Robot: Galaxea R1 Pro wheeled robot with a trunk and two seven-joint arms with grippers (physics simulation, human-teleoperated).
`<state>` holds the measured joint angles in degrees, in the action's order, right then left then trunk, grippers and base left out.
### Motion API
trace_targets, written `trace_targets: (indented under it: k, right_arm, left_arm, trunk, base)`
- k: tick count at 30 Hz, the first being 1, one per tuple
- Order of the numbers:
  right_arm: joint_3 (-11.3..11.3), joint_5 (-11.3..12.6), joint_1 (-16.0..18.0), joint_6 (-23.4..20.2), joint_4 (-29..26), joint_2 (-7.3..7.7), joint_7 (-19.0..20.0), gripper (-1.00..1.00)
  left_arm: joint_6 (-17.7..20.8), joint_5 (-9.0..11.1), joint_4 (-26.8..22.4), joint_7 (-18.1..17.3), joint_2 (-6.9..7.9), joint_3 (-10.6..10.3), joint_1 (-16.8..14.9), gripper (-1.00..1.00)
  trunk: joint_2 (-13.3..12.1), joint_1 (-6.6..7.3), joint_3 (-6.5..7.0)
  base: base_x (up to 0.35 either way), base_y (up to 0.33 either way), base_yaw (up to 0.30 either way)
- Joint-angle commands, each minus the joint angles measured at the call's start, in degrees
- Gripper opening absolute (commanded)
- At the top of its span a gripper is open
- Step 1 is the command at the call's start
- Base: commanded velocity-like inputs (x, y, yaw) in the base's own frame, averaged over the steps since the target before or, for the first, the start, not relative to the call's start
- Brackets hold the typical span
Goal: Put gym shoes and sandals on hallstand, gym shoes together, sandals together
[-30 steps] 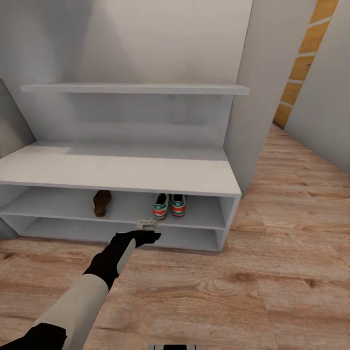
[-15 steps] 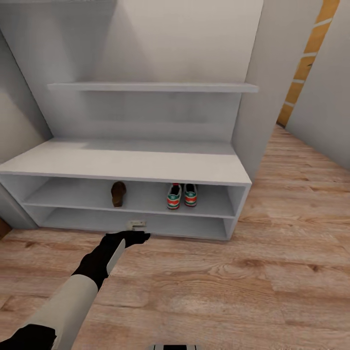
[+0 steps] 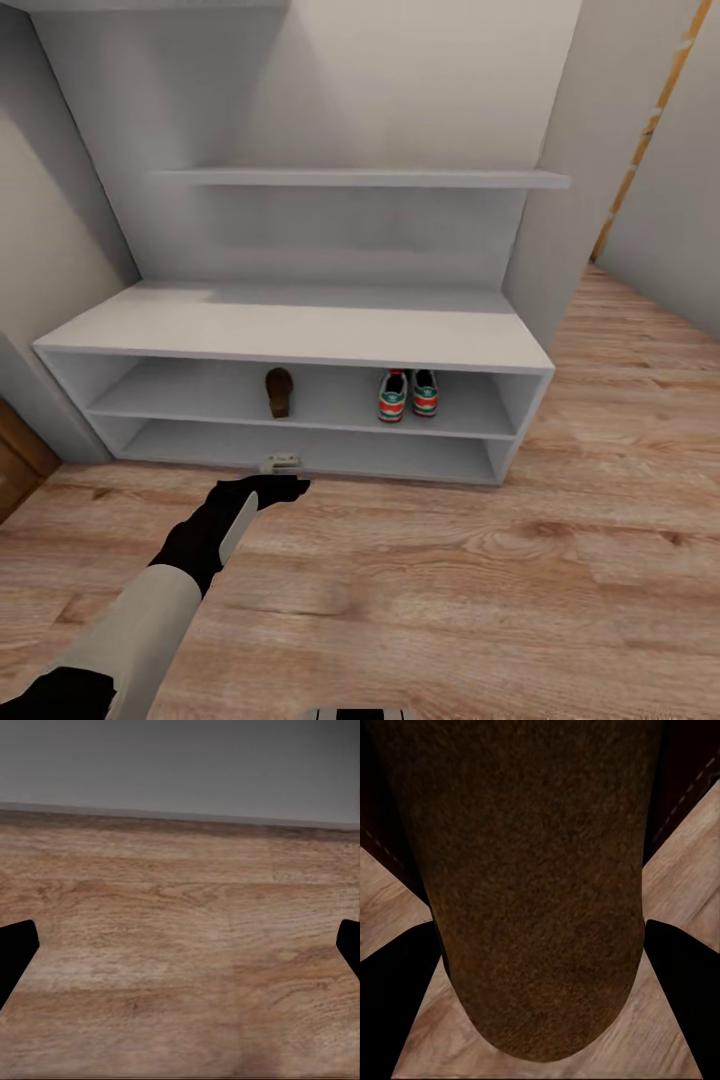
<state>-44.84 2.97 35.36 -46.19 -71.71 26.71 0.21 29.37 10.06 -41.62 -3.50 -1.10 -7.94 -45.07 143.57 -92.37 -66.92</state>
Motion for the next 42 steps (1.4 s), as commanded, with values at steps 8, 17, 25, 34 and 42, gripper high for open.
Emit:
trace_targets:
  k: [8, 17, 25, 34, 42]
  right_arm:
    - [-0.12, 0.28, 0.06, -0.31, -0.09, 0.01, 0.05, -1.00]
    - [-0.07, 0.28, 0.06, -0.31, -0.09, 0.01, 0.05, -1.00]
    - [-0.07, 0.28, 0.06, -0.31, -0.09, 0.01, 0.04, -1.00]
    - [-0.07, 0.28, 0.06, -0.31, -0.09, 0.01, 0.04, -1.00]
    - [-0.07, 0.28, 0.07, -0.31, -0.09, 0.01, 0.04, -1.00]
  left_arm:
    - [0.25, 0.57, -0.01, 0.00, -0.12, -0.15, -0.02, 1.00]
    - [0.33, 0.57, 0.01, -0.10, -0.13, -0.14, -0.02, 1.00]
    - [0.25, 0.57, 0.05, -0.11, -0.06, -0.06, -0.02, 1.00]
    - [-0.58, 0.62, 0.05, -0.11, -0.05, -0.06, -0.02, 1.00]
    - [-0.72, 0.66, 0.05, -0.11, -0.08, -0.07, -0.02, 1.00]
  trunk:
    - [0.02, 0.02, -0.05]
    - [0.02, 0.02, -0.05]
    - [0.02, 0.02, -0.05]
    - [0.02, 0.02, -0.05]
    - [0.02, 0.02, -0.05]
  base:
    - [-0.099, 0.340, 0.000]
    - [-0.149, 0.329, 0.000]
    - [-0.031, 0.343, 0.000]
    - [-0.001, 0.349, 0.000]
    - [0.000, 0.350, 0.000]
